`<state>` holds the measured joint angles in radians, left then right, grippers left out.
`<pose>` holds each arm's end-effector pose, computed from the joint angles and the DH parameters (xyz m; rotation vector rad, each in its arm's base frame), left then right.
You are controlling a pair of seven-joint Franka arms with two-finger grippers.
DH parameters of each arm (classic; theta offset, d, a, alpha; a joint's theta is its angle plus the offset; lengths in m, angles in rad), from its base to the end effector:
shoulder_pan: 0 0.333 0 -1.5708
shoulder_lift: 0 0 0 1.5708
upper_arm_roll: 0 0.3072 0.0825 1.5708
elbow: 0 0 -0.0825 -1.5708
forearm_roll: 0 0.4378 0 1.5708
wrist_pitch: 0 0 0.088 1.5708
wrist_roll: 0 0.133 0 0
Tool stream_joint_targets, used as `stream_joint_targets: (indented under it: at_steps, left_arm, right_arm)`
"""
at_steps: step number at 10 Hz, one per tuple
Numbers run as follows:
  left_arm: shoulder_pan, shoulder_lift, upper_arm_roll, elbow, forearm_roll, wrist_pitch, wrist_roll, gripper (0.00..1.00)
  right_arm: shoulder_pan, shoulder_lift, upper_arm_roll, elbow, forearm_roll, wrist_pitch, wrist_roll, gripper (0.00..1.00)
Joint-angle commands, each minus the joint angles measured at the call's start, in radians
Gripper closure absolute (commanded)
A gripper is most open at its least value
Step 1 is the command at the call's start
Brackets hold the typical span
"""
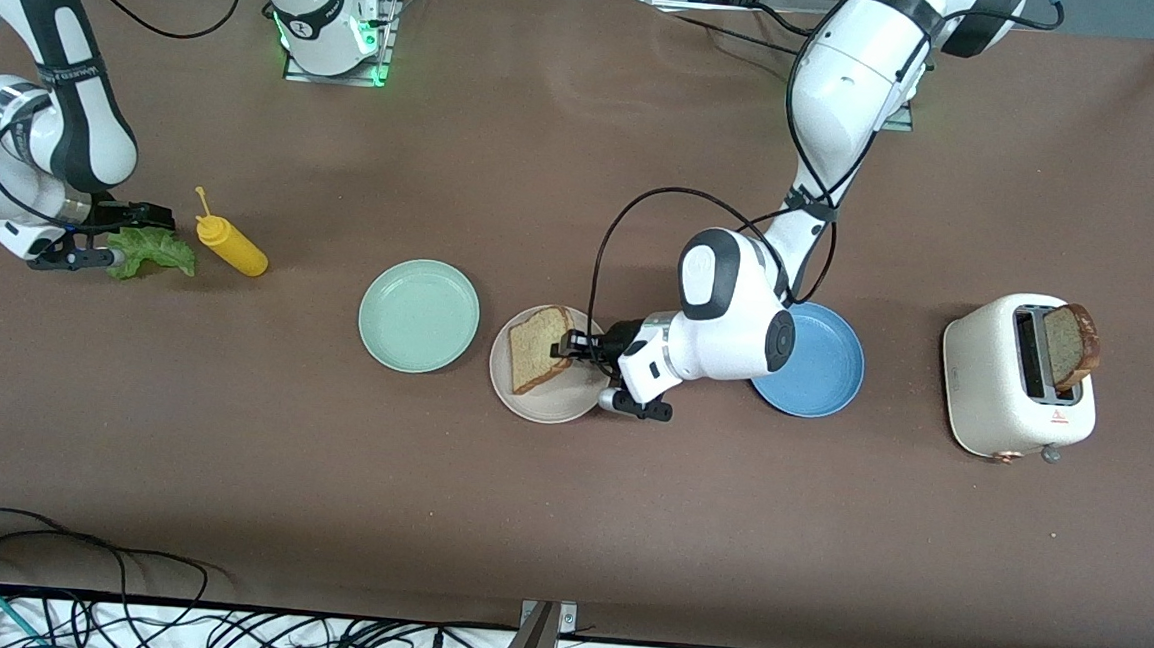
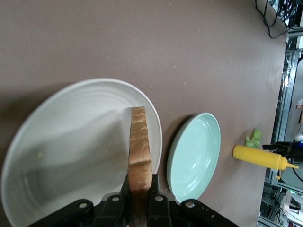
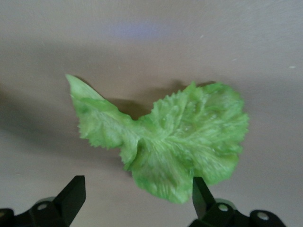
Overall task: Make sandwich on beige plate with both arms
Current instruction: 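Lay the bread on the beige plate while the right gripper grasps lettuce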
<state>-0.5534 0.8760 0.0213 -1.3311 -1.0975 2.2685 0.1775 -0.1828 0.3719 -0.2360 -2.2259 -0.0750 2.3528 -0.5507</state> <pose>0.6675 -0.4438 0.1645 2.3127 0.0036 -0.1117 0.4892 -0.2317 0.1130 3.0903 0.3048 -0.4244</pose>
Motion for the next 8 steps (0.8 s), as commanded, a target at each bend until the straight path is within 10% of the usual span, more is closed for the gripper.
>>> stream_joint_targets:
  at_steps: [1, 2, 5, 8]
  left_arm:
    - [0.007, 0.035, 0.015, 0.056, -0.025, -0.001, 0.033, 0.0]
    - [0.015, 0.029, 0.025, 0.056, -0.021, -0.001, 0.037, 0.0]
    - [0.032, 0.02, 0.06, 0.055, 0.022, -0.01, 0.039, 0.0]
    - [0.098, -0.026, 0.06, 0.052, 0.174, -0.122, 0.036, 0.0]
  right_arm:
    - [-0.007, 0.062, 0.003, 0.002, -0.014, 0.104, -0.101, 0.0]
    - [-0.007, 0.083, 0.003, 0.002, -0.014, 0.136, -0.121, 0.0]
    - [-0.023, 0.091, 0.003, 0.008, -0.011, 0.132, -0.108, 1.0]
    - [-0.023, 0.073, 0.003, 0.073, -0.009, 0.076, -0.104, 1.0]
